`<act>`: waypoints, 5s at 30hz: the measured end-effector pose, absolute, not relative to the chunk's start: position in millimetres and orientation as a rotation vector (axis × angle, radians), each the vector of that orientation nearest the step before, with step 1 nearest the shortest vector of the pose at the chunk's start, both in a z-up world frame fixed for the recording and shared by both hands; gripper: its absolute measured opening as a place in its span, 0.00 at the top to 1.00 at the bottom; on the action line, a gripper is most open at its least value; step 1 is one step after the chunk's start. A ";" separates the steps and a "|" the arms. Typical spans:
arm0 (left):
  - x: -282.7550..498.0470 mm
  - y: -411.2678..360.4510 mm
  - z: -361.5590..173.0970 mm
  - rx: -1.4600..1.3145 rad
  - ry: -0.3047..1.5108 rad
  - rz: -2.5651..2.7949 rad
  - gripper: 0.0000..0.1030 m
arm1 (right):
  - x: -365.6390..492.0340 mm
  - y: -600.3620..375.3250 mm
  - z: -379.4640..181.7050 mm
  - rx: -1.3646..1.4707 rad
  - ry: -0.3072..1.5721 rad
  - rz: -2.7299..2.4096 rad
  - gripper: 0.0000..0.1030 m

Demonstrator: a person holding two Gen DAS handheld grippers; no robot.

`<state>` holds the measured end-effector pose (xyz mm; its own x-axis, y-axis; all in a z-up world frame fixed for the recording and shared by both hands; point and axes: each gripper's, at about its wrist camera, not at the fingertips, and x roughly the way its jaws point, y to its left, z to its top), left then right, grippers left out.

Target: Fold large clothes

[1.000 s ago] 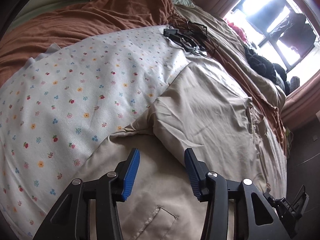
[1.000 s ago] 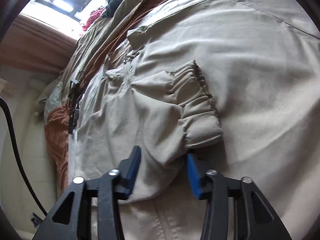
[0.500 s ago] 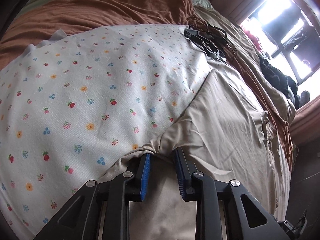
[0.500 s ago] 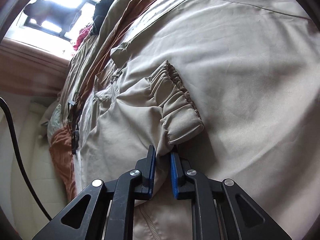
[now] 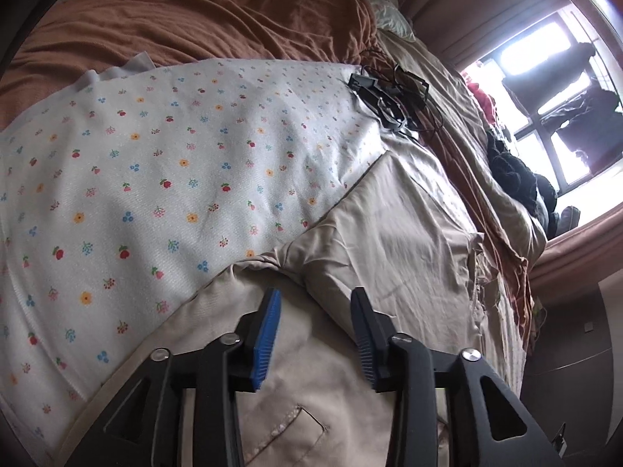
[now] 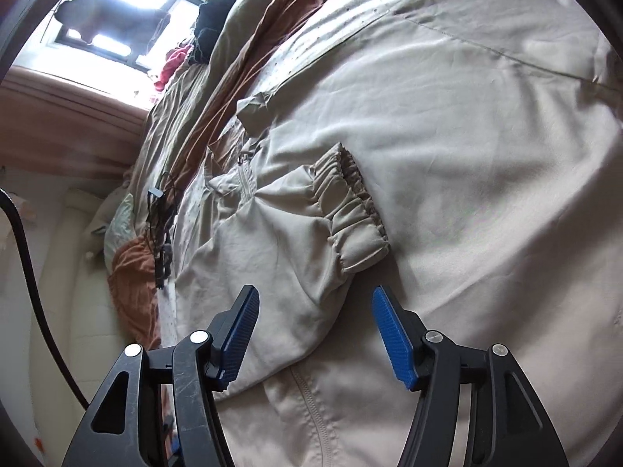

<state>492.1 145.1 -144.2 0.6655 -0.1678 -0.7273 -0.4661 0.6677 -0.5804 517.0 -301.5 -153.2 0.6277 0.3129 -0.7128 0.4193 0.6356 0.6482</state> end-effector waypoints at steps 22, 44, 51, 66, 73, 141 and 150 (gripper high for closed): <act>517.4 53.9 -120.8 -0.795 0.881 -0.008 0.27 | 438.4 -509.3 -111.2 0.802 0.684 -0.531 0.28; 525.1 33.3 -139.1 -0.786 0.924 0.025 0.27 | 421.4 -631.1 -163.5 0.840 0.591 -0.678 0.67; 526.7 25.7 -140.9 -0.773 0.935 0.027 0.27 | 418.6 -621.6 -134.5 0.786 0.462 -0.576 0.95; 524.9 22.6 -132.9 -0.778 0.916 0.007 0.27 | 459.9 -486.1 -56.7 0.571 0.438 -0.150 0.95; 523.2 27.8 -128.4 -0.802 0.902 0.005 0.27 | 519.2 -399.9 -93.3 0.432 0.670 0.066 0.95; 500.8 101.9 -93.3 -0.887 0.797 0.026 0.27 | 526.2 -293.1 33.2 0.415 0.451 0.098 0.93; 493.0 127.7 -94.1 -0.911 0.767 0.111 0.27 | 553.3 -212.3 -5.4 0.364 0.536 0.272 0.94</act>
